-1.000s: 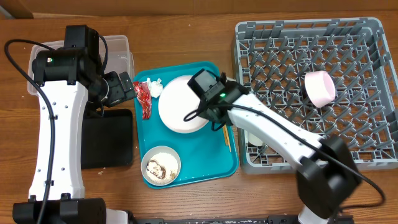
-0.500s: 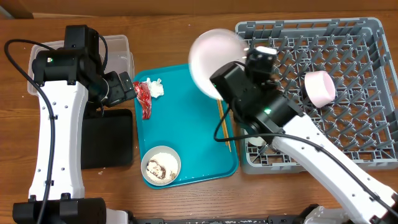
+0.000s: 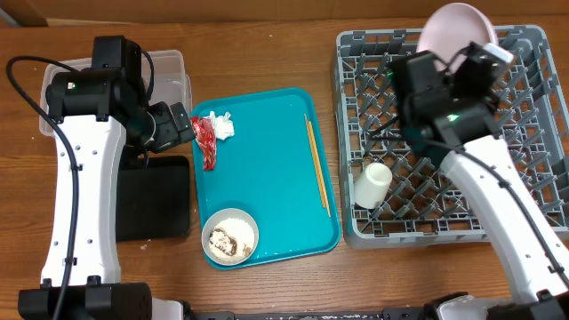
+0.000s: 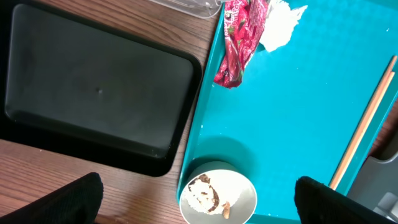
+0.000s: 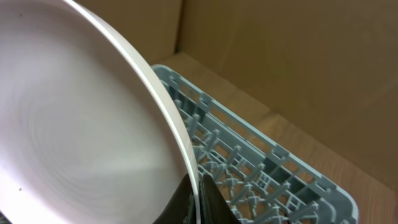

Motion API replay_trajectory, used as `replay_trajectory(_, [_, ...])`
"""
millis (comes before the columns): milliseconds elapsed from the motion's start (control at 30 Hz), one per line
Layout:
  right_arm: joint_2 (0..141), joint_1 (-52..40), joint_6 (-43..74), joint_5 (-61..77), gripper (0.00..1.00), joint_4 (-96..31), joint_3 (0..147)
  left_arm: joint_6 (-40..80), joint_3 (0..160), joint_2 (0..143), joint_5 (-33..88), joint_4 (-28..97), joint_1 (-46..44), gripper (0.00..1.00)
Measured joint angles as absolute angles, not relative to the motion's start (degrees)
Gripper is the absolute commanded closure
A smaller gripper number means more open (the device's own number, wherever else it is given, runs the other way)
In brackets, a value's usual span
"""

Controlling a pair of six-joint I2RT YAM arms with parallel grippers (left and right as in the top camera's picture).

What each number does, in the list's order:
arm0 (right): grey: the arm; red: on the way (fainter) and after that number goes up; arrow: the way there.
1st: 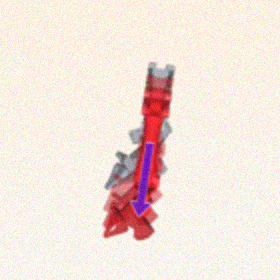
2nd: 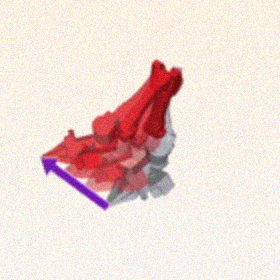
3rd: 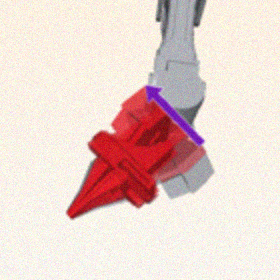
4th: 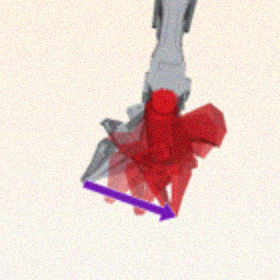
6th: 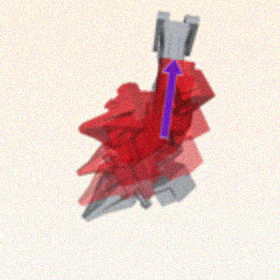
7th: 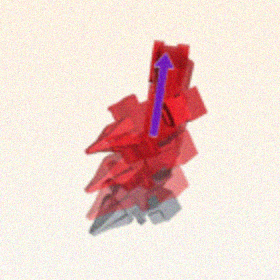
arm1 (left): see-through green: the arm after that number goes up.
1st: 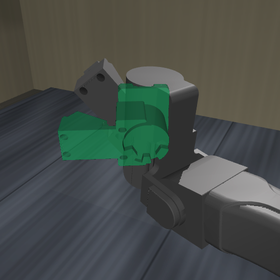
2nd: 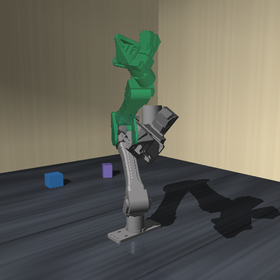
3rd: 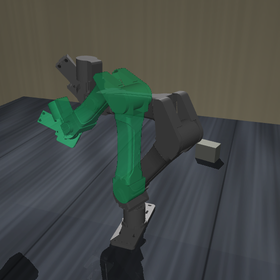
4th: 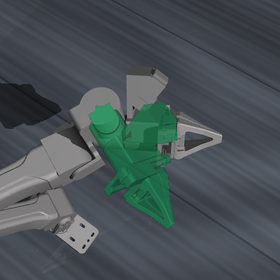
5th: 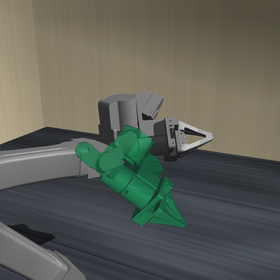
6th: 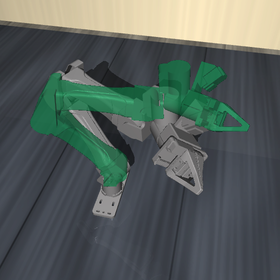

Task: Sort waste into correct bins and load items into the dishwasher
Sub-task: 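Lift the pink plate and carry it over the rack, then stand the plate upright at the rack's back and release it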

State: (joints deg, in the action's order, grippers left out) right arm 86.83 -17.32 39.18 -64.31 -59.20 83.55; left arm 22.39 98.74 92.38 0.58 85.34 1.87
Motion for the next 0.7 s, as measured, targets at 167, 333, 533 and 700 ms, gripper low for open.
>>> replay_trajectory(167, [90.3, -14.4, 37.4, -60.7, 0.96, -60.1, 83.5, 22.4, 98.7, 92.4, 0.6, 85.3, 1.9, 0.0])
replay_trajectory(333, [95.2, -14.4, 36.7, -60.0, 0.96, -58.6, 82.8, 22.4, 98.7, 92.4, 0.6, 85.3, 1.9, 0.0])
replay_trajectory(533, [100.2, -14.3, 35.0, -64.5, 0.96, -52.8, 82.7, 22.4, 98.7, 92.4, 0.6, 85.3, 1.9, 0.0])
replay_trajectory(700, [103.0, -14.0, 29.2, -67.1, 0.96, -44.5, 82.7, 22.4, 98.7, 92.4, 0.6, 85.3, 1.9, 0.0])
